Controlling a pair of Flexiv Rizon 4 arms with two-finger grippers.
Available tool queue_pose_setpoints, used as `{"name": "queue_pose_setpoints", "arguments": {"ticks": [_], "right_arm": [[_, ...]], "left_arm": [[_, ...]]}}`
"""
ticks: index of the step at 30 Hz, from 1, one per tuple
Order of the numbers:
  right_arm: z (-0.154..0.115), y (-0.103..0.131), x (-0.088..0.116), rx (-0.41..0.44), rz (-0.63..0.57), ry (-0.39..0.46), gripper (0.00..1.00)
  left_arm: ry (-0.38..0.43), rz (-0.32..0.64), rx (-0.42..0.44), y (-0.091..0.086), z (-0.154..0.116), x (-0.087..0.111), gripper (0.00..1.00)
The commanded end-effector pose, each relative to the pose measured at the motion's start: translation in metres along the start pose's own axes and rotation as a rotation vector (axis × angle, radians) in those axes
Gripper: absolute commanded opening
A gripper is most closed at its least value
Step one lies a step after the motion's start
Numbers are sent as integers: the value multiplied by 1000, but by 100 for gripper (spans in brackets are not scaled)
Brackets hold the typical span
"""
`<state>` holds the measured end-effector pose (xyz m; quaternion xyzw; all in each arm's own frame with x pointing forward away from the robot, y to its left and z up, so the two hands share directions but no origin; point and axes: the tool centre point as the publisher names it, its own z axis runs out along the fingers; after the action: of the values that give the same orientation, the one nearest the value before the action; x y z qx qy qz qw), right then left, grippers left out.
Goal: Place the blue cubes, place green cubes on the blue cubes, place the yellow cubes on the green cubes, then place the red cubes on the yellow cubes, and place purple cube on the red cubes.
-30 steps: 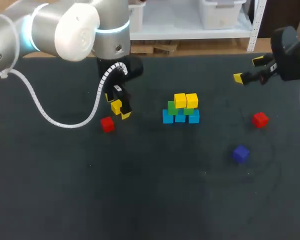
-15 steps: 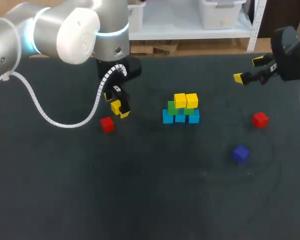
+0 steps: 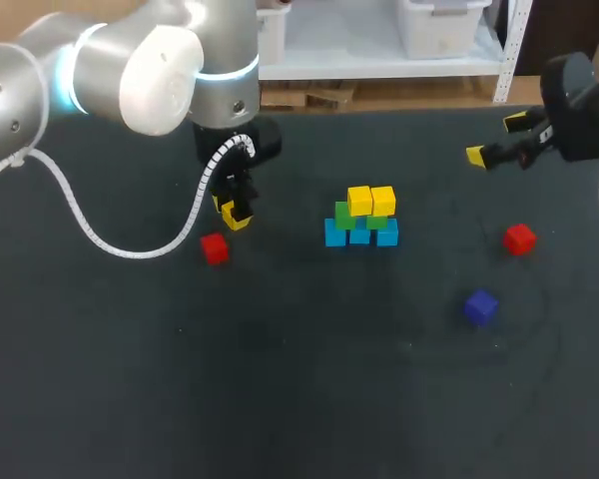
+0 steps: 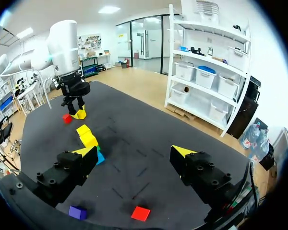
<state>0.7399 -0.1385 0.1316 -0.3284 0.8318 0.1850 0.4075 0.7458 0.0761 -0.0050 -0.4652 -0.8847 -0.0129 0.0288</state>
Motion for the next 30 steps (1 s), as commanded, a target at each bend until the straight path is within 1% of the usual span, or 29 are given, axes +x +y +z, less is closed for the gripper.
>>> {"name": "queue_pose_setpoints", "arguments": {"ticks": [1, 5, 9, 13, 18, 22, 30], "right_arm": [[0, -1, 1, -6, -1, -4, 100], [0, -1, 1, -6, -1, -4, 100], [0, -1, 1, -6, -1, -4, 100], [0, -1, 1, -6, -1, -4, 100], [0, -1, 1, -6, -1, -4, 100], [0, -1, 1, -6, -1, -4, 100], [0, -1, 1, -6, -1, -4, 100]], "left_arm": [[36, 27, 0, -2, -6, -3, 0], [63, 133, 12, -10, -22, -4, 0], [32, 230, 6, -16, -49, -11, 0], [-10, 341, -8, -25, -77, -24, 0], [-45, 465, -9, -38, -102, -45, 0], [-49, 541, 7, -54, -110, -59, 0], [-77, 599, 19, -84, -115, -90, 0]]}}
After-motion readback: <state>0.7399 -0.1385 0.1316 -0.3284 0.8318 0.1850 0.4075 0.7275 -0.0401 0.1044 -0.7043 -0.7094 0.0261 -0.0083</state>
